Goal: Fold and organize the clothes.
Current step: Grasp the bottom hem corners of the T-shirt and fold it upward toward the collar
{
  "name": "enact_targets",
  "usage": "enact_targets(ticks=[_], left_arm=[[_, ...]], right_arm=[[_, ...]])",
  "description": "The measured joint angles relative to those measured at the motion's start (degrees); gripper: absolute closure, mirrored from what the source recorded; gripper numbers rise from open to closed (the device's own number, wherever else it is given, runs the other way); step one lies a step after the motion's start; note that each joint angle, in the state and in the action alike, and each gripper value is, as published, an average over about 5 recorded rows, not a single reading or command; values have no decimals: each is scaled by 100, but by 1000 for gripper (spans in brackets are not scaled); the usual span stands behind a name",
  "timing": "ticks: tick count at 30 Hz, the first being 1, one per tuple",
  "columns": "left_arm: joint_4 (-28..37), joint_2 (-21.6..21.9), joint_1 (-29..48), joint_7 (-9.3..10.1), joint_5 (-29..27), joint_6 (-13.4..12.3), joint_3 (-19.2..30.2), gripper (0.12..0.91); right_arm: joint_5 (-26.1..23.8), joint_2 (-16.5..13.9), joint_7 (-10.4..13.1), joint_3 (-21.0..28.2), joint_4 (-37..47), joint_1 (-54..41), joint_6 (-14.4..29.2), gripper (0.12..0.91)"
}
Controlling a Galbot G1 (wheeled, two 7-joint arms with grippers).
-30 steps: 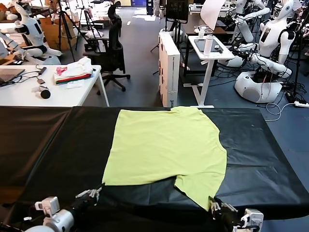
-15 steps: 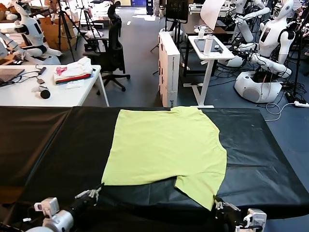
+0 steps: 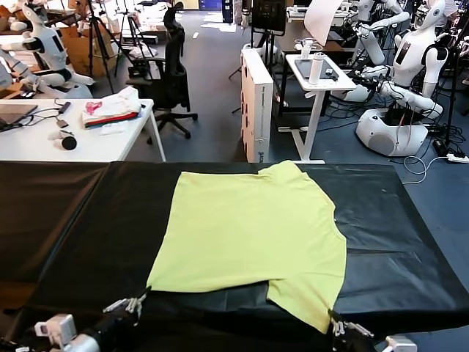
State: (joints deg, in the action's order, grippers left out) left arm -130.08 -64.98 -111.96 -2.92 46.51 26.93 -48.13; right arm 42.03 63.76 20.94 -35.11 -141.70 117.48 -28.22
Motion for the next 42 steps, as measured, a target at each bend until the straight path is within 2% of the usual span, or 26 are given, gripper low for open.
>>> enact_targets(ticks=[7,17,20,32,42], left_arm=[[-30,-116,62,68,1,-265,33,883],[259,-186,1064,321,53,-125,371,883],[395,-154,1449,340,55,-113,452,883],[1095,-4,2673,342,30,-127,769,883],[1531,62,3057,325,0,-151,939,883]], right_arm=[[-7,-107,-201,-66,125,-511,190,887],[-25,-301,-504,108,794,-1775,309,887],[-60,-318,-572,196,1100,-2118,343,887],[-90,-377,-558,689,2176,-3533,317,887],[-24,-570,-513,1276,2735,-4496,259,887]])
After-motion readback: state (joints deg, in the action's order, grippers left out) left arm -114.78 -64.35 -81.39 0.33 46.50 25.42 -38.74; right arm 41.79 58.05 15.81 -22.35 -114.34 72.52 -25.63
